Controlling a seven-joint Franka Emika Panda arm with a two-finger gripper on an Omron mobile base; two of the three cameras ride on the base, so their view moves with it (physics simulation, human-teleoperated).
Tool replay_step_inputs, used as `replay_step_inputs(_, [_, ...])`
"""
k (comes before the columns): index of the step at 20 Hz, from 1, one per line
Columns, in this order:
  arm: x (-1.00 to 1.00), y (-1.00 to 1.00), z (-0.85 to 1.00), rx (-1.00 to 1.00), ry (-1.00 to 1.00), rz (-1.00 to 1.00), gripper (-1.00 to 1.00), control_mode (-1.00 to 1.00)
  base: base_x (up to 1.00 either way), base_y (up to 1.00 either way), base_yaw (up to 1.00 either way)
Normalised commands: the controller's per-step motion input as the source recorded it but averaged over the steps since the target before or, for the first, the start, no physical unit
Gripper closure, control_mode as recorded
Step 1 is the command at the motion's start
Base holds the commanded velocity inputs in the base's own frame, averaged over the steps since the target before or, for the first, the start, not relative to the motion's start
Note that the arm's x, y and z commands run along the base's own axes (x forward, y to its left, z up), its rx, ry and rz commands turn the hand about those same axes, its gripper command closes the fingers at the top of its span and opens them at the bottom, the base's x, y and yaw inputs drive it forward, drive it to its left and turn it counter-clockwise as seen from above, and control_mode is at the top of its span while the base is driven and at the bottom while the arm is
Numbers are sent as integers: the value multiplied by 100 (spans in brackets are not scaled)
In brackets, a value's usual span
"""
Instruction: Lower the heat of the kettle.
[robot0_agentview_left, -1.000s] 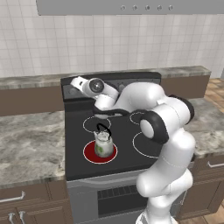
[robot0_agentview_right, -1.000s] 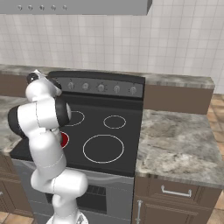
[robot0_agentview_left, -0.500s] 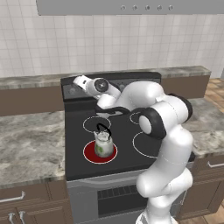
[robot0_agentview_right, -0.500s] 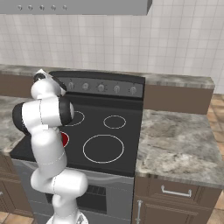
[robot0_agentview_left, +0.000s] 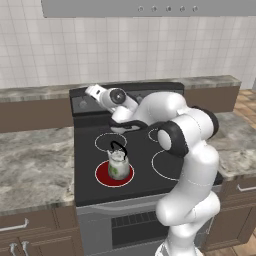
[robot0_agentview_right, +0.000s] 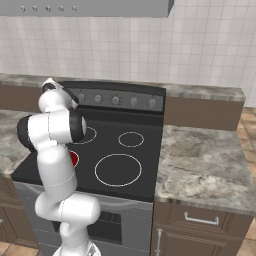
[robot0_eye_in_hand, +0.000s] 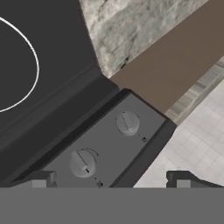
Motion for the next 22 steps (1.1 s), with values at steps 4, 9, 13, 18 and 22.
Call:
replay_step_inputs(4, [3,13,0,0,1,-7,-100,-100,0,0,0])
replay_step_inputs(9, [9,2,0,0,8,0,-100,-100,0,0,0])
replay_step_inputs(13, [10,9,0,0,9,6,-100,-100,0,0,0])
replay_step_inputs(18, [3,12,0,0,1,5,-100,-100,0,0,0])
replay_step_inputs(22, [7,8,0,0,4,7,-100,-100,0,0,0])
